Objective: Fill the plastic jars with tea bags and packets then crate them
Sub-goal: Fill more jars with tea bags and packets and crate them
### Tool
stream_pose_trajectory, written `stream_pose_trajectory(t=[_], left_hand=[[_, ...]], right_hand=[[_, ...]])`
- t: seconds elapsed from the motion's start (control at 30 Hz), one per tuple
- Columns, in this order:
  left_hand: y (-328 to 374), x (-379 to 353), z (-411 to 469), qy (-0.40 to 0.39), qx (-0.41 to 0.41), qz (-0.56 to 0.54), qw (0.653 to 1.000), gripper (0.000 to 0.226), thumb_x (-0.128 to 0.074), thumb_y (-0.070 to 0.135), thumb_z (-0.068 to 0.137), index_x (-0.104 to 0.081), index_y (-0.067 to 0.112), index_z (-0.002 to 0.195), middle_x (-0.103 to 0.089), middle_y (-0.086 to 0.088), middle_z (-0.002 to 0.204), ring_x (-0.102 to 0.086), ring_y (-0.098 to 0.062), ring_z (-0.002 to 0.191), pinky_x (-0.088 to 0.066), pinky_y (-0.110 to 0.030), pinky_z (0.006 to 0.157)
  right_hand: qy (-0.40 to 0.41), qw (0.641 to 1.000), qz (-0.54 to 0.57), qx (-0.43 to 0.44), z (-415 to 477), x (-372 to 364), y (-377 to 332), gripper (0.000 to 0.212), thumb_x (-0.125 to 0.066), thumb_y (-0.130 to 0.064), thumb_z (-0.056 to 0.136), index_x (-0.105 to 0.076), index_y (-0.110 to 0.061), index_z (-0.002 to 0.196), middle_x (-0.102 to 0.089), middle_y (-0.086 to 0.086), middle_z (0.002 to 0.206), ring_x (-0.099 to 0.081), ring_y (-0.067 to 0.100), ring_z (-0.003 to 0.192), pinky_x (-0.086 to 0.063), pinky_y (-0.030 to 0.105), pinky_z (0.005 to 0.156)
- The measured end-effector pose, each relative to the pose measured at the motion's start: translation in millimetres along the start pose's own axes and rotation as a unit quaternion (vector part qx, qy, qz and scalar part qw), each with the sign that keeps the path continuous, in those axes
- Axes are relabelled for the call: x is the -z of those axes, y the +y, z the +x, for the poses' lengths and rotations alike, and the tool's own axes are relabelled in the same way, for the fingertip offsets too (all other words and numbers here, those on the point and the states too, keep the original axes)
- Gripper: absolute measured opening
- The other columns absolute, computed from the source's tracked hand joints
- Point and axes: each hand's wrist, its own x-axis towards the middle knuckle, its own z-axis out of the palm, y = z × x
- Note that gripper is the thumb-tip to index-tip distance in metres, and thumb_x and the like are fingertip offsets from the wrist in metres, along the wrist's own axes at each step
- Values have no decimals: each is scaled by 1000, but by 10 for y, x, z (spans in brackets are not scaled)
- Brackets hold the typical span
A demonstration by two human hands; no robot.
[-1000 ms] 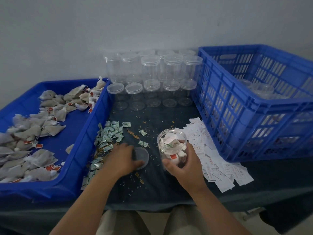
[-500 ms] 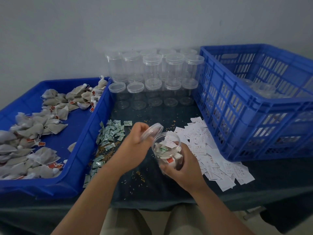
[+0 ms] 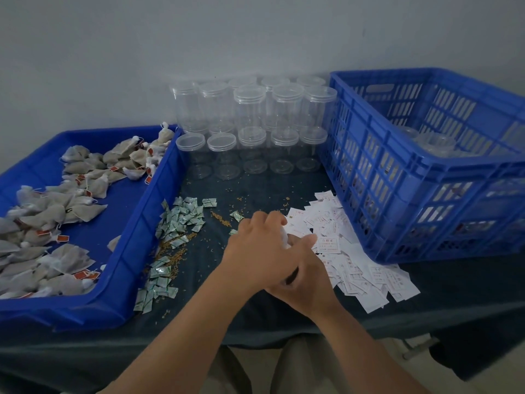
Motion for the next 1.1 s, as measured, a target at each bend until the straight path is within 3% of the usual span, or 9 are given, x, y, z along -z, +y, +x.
stream_pose_trajectory(t=[0.13,0.3,0.4,0.53,0.67,0.8,0.9,1.0,1.1], left_hand=[[72,-122,-67,78,-49,119,989,72,-17,73,96,-57,25,131,-57,3,134,-53,-26,123,-48,-47,100],[-232,10,37,26,-232,51,971,39,-42,62,101,-62,31,113,-60,17,130,-52,-9,123,-47,-40,105],[-406,201,83,-60,-323,-96,940,33,-67,59,95,-75,30,107,-60,20,146,-45,6,139,-37,-26,116],[-297,263,124,-30,-180,-60,981,62,-39,80,94,-62,45,140,-41,19,163,-32,-5,152,-29,-42,124],[-32,74,94,-26,30,10,999,80,-23,85,93,-54,27,139,-60,1,135,-55,-28,129,-47,-49,105],[-4,18,88,-17,-124,89,988,36,-49,62,95,-61,29,103,-61,11,104,-59,-16,104,-51,-35,81],[-123,248,132,-134,-254,6,958,23,-63,51,90,-71,41,109,-66,21,130,-56,-3,124,-50,-38,105],[-200,446,146,-163,-255,-7,953,46,-73,53,91,-63,48,136,-37,22,164,-22,-1,156,-10,-37,132],[-115,299,13,-57,-189,132,971,73,-56,72,90,-34,48,156,-21,10,172,-11,-20,160,-5,-50,130]], right_hand=[[-6,999,-49,-2,28,38,-15,42,-70,-59,76,-45,-68,109,-55,-52,110,-59,-22,99,-42,-4,77],[-28,998,49,-15,31,86,52,64,-90,-38,74,-54,-55,123,-72,-24,112,-72,2,101,-53,10,73],[-47,997,61,-9,6,81,23,47,-84,-44,80,-59,-49,119,-74,-17,102,-74,5,95,-53,13,70],[-54,993,96,-31,17,39,-18,61,-89,-55,83,-60,-33,131,-76,-10,107,-76,16,98,-61,27,78],[-30,999,31,-23,19,35,-37,68,-90,-68,72,-54,-48,126,-73,-21,108,-73,5,99,-55,14,74],[-50,997,55,-15,-2,56,7,60,-87,-40,70,-50,-62,112,-71,-25,96,-72,1,83,-50,11,61],[-64,993,101,7,-25,95,-29,63,-86,-31,78,-52,-67,117,-73,-24,103,-74,4,96,-56,15,73],[-61,994,90,1,-4,52,-28,45,-85,-40,84,-61,-43,122,-73,-17,108,-73,9,101,-59,23,79],[-32,998,32,-35,23,24,21,58,-84,-49,78,-51,-39,125,-69,-18,106,-71,7,94,-58,25,74]])
